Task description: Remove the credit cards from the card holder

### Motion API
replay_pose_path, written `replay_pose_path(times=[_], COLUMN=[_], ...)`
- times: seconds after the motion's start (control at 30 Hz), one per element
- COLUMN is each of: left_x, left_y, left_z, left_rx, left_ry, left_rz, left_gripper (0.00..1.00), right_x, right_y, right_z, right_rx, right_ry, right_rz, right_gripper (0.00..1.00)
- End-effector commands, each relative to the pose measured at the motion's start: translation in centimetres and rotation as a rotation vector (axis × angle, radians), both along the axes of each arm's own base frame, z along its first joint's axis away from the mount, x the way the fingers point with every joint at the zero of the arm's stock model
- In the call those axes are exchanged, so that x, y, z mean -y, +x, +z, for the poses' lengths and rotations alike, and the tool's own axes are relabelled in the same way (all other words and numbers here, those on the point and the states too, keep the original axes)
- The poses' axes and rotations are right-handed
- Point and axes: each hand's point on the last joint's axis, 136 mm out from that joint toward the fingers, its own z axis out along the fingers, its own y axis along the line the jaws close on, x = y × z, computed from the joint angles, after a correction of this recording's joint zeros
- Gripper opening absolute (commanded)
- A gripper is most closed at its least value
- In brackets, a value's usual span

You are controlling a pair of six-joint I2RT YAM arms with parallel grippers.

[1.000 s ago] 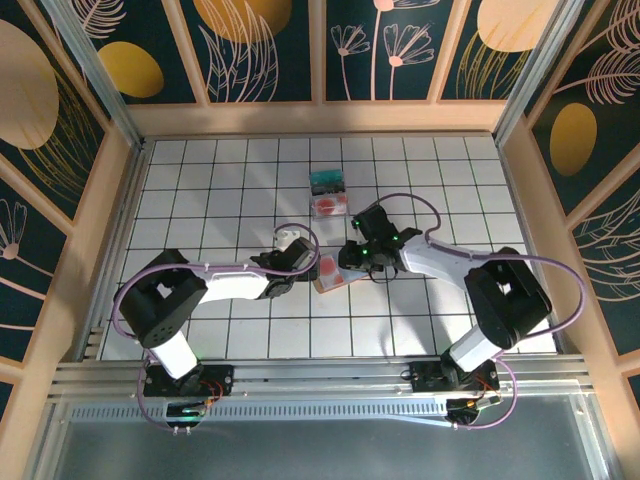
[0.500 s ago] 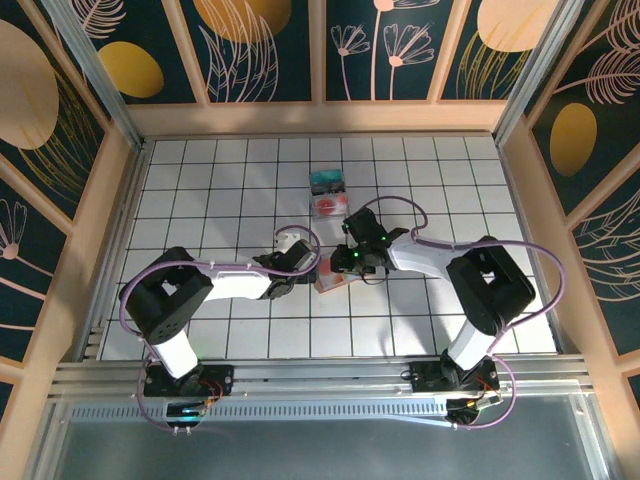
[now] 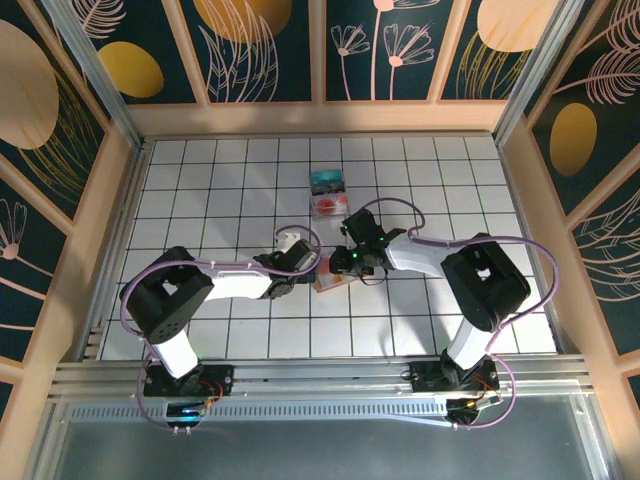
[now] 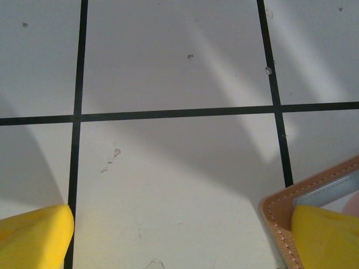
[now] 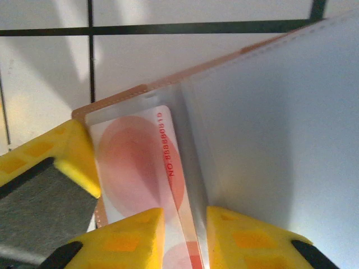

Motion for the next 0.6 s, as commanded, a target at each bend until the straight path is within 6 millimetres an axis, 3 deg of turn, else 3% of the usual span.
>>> replay_pose_path(times=[0.0, 0.27, 0.57], left_x=[-1.4, -1.6, -1.6], left_y=[-0.6, -0.6, -0.7], left_z=[-1.3, -1.2, -1.1], left_rx=[-0.045, -0.045, -0.051], left_ry=[0.095, 0.121, 0.116], left_rz=[-0.010, -0.018, -0.024], left_gripper=[0.99, 0.99, 0.99], right_x=[-1.7, -2.7, -2.9], right_y=[-0.6, -0.4, -0.3], right_z=[0.3, 2.0, 1.8], right_rx=[-0.022, -0.027, -0.046], right_ry=[0.093, 0.235, 0.303], right_rz=[0.035, 0.042, 0.021], right_gripper=[0.24, 0.21, 0.21])
